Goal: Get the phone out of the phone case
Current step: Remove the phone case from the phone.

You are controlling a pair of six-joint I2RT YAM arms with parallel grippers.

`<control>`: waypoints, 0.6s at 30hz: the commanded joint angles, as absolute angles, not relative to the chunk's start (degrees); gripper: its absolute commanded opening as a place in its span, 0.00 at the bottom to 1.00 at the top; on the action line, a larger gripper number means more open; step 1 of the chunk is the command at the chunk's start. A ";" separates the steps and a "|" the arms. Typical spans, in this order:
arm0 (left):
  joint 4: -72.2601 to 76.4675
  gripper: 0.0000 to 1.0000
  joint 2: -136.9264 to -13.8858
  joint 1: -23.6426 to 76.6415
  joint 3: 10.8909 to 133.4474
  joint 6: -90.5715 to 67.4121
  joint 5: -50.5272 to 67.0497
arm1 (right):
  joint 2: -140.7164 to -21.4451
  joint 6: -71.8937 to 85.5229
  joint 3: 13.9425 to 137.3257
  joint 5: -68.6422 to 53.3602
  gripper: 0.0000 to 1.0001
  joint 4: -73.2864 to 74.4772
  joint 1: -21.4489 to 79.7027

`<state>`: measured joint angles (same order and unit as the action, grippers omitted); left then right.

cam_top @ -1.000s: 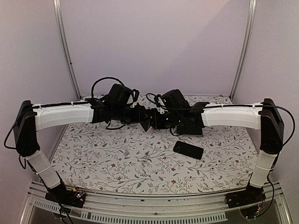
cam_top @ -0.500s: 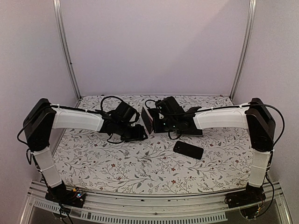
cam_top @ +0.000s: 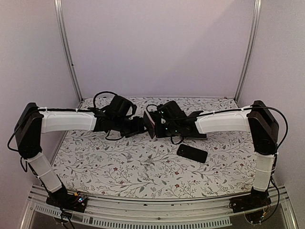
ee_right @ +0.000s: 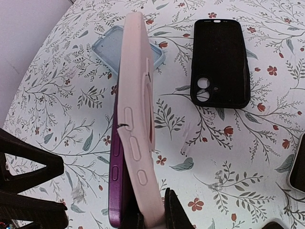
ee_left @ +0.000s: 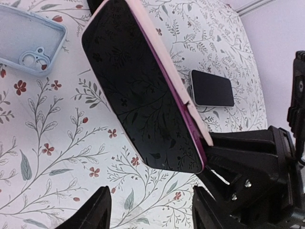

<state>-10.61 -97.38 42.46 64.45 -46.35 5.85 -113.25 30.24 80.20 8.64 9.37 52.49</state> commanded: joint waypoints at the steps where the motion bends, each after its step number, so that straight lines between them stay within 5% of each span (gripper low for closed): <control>1: -8.82 0.59 -98.22 41.37 65.55 -48.26 8.31 | -113.45 29.40 81.75 8.94 0.00 4.37 52.79; 18: -4.30 0.59 -103.35 40.70 67.59 -50.76 13.72 | -112.90 28.54 81.21 9.81 0.00 4.94 52.92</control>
<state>-6.92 -102.35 41.63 66.81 -49.74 12.14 -113.34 29.28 80.20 8.51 8.97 52.51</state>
